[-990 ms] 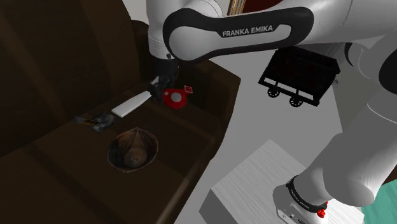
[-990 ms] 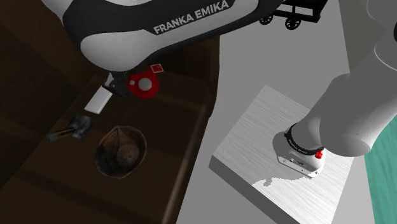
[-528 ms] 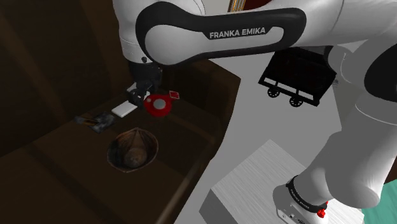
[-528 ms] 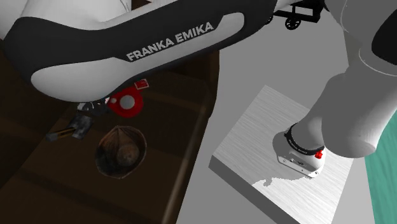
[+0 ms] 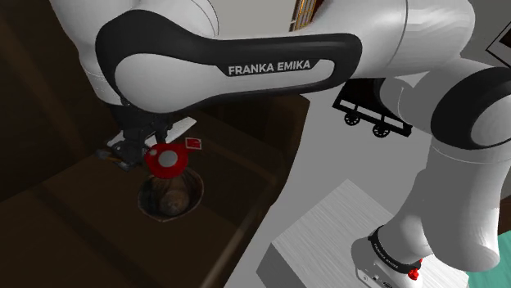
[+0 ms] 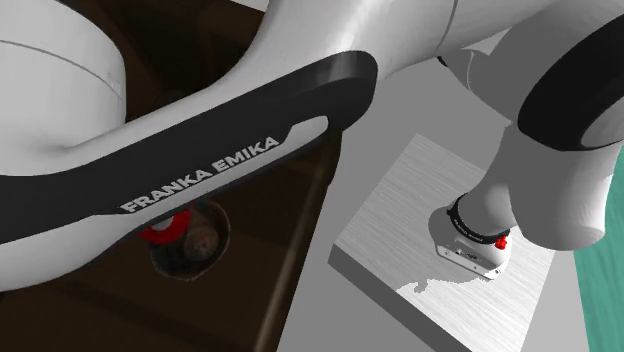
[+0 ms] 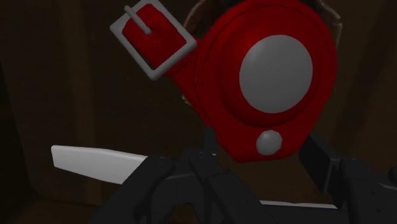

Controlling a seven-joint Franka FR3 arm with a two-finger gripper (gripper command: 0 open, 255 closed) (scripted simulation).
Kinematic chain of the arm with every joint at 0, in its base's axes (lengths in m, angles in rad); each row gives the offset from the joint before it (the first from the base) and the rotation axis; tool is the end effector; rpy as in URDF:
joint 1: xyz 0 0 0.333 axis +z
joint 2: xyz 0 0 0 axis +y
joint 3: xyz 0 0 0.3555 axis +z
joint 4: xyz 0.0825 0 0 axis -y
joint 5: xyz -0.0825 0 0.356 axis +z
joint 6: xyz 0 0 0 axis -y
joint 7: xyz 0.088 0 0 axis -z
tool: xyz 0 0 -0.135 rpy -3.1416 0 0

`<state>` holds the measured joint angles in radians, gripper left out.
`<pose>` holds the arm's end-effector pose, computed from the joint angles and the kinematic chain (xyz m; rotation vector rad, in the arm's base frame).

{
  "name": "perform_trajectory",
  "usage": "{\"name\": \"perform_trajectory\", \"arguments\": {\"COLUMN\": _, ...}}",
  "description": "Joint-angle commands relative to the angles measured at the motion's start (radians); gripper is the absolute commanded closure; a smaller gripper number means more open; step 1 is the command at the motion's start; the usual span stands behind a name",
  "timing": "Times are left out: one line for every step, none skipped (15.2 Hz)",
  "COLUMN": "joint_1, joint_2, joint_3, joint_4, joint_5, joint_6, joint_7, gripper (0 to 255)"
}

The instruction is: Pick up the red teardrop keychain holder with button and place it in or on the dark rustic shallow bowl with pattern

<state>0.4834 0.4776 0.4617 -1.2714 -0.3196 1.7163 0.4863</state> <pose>0.4822 0.4834 0.5150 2.9846 0.6930 0.1262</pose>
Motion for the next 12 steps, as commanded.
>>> {"name": "perform_trajectory", "arguments": {"joint_1": 0.056, "joint_2": 0.067, "joint_3": 0.000, "joint_4": 0.113, "joint_5": -0.026, "joint_6": -0.053, "joint_7": 0.030, "gripper": 255}}
{"name": "perform_trajectory", "arguments": {"joint_1": 0.075, "joint_2": 0.089, "joint_3": -0.002, "joint_4": 0.147, "joint_5": -0.033, "joint_6": -0.067, "joint_7": 0.038, "gripper": 255}}
{"name": "perform_trajectory", "arguments": {"joint_1": 0.071, "joint_2": 0.086, "joint_3": -0.002, "joint_4": 0.129, "joint_5": -0.032, "joint_6": -0.052, "joint_7": 0.040, "gripper": 255}}
{"name": "perform_trajectory", "arguments": {"joint_1": 0.068, "joint_2": 0.083, "joint_3": -0.002, "joint_4": 0.111, "joint_5": -0.032, "joint_6": -0.038, "joint_7": 0.043, "gripper": 255}}
{"name": "perform_trajectory", "arguments": {"joint_1": 0.065, "joint_2": 0.082, "joint_3": -0.002, "joint_4": 0.095, "joint_5": -0.032, "joint_6": -0.023, "joint_7": 0.045, "gripper": 255}}
{"name": "perform_trajectory", "arguments": {"joint_1": 0.062, "joint_2": 0.080, "joint_3": -0.002, "joint_4": 0.079, "joint_5": -0.032, "joint_6": -0.009, "joint_7": 0.048, "gripper": 255}}
{"name": "perform_trajectory", "arguments": {"joint_1": 0.059, "joint_2": 0.079, "joint_3": -0.003, "joint_4": 0.063, "joint_5": -0.032, "joint_6": 0.005, "joint_7": 0.050, "gripper": 255}}
{"name": "perform_trajectory", "arguments": {"joint_1": 0.057, "joint_2": 0.078, "joint_3": -0.003, "joint_4": 0.048, "joint_5": -0.032, "joint_6": 0.018, "joint_7": 0.052, "gripper": 255}}
{"name": "perform_trajectory", "arguments": {"joint_1": 0.054, "joint_2": 0.078, "joint_3": -0.003, "joint_4": 0.034, "joint_5": -0.033, "joint_6": 0.032, "joint_7": 0.055, "gripper": 255}}
{"name": "perform_trajectory", "arguments": {"joint_1": 0.052, "joint_2": 0.078, "joint_3": -0.003, "joint_4": 0.020, "joint_5": -0.033, "joint_6": 0.045, "joint_7": 0.057, "gripper": 255}}
{"name": "perform_trajectory", "arguments": {"joint_1": 0.050, "joint_2": 0.078, "joint_3": -0.004, "joint_4": 0.007, "joint_5": -0.034, "joint_6": 0.058, "joint_7": 0.059, "gripper": 255}}
{"name": "perform_trajectory", "arguments": {"joint_1": 0.048, "joint_2": 0.079, "joint_3": -0.004, "joint_4": -0.006, "joint_5": -0.035, "joint_6": 0.071, "joint_7": 0.062, "gripper": 255}}
